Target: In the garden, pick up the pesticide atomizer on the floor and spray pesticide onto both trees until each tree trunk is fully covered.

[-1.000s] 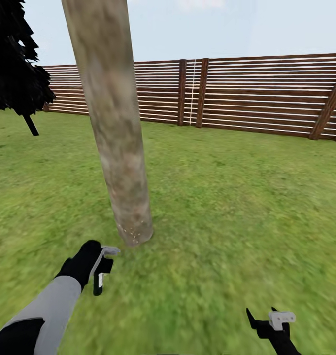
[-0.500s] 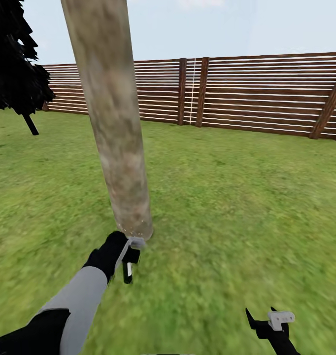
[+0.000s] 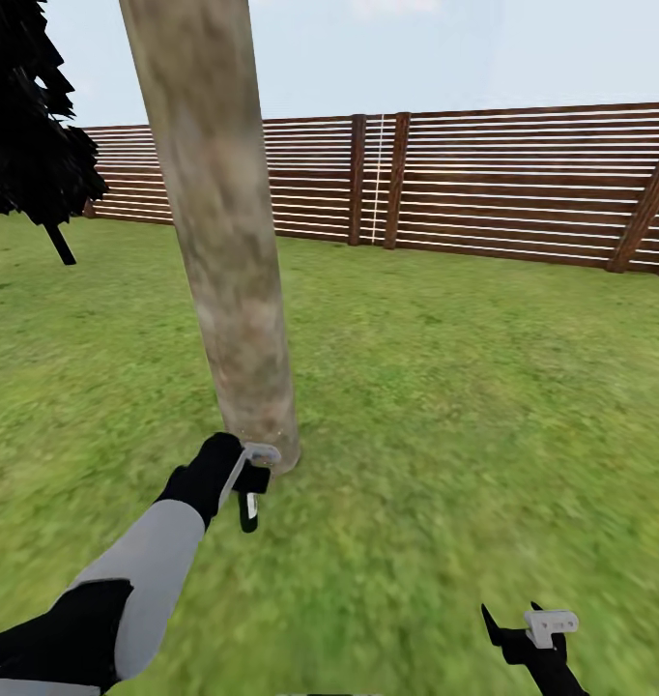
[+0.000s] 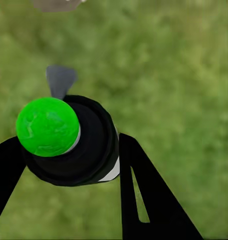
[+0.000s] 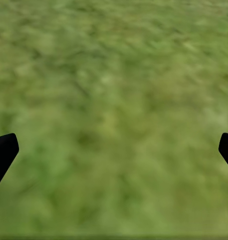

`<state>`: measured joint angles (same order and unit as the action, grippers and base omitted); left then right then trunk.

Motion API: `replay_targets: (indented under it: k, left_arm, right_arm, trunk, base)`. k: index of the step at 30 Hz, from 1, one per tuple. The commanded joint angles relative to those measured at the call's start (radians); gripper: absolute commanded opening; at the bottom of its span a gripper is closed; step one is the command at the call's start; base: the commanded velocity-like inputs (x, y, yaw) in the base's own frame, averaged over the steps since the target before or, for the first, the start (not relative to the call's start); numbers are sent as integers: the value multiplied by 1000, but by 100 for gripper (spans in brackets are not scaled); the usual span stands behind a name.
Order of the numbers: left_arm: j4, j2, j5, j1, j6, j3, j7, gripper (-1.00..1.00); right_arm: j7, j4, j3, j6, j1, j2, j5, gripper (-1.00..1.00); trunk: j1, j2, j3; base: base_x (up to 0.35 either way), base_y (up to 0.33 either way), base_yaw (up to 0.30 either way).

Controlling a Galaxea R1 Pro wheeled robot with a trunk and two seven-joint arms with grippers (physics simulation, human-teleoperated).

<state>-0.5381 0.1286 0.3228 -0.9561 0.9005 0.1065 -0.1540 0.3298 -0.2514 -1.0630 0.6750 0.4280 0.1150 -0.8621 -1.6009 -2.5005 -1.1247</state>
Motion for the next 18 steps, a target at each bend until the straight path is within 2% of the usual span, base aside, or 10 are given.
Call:
replay_targets:
  k: [1, 3, 5, 6, 8, 10, 13, 15, 16, 18]
  left_arm:
    - [0, -5, 1, 1, 0, -3, -15, -100]
    - [-3, -30, 3, 0, 0, -3, -30, -100]
    - [-3, -93, 1, -2, 3, 2, -36, -100]
    - [-6, -130, 1, -4, 30, 4, -37, -100]
    - [-10, -155, 1, -15, 52, 4, -39, -100]
    - [-12, -151, 1, -18, 55, 0, -38, -100]
    - [-43, -87, 2, -25, 58, -2, -38, -100]
    - [-77, -61, 2, -26, 72, -2, -38, -100]
    - [-83, -57, 3, -26, 75, -2, -38, -100]
    - [-89, -66, 4, -23, 76, -3, -38, -100]
  right_arm:
    - [0, 0, 0, 0, 0, 0, 0, 100]
    - [0, 1, 0, 0, 0, 0, 0, 100]
    - [0, 1, 0, 0, 0, -1, 0, 100]
    - [0, 1, 0, 0, 0, -1, 0, 100]
    - [0, 1, 0, 0, 0, 0, 0, 100]
    - [0, 1, 0, 0, 0, -1, 0, 100]
    - [0, 1, 0, 0, 0, -1, 0, 100]
    - [0, 1, 0, 0, 0, -1, 0, 100]
    - [0, 1, 0, 0, 0, -2, 0, 100]
    - [0, 1, 0, 0, 0, -2, 0, 100]
  trunk:
    - [0, 0, 0]
    - [0, 0, 0]
    - [0, 0, 0]
    - [0, 0, 0]
    - [0, 0, 0]
    - [0, 0, 0]
    - [0, 0, 0]
    - [0, 0, 0]
    - [0, 0, 0]
    - [0, 0, 0]
  base:
    - [0, 0, 0]
    - [0, 0, 0]
    - [0, 0, 0]
    - [0, 0, 0]
    - [0, 0, 0]
    - [0, 0, 0]
    - [0, 0, 0]
    - [0, 0, 0]
    - [0, 0, 0]
    - [-210, 87, 0]
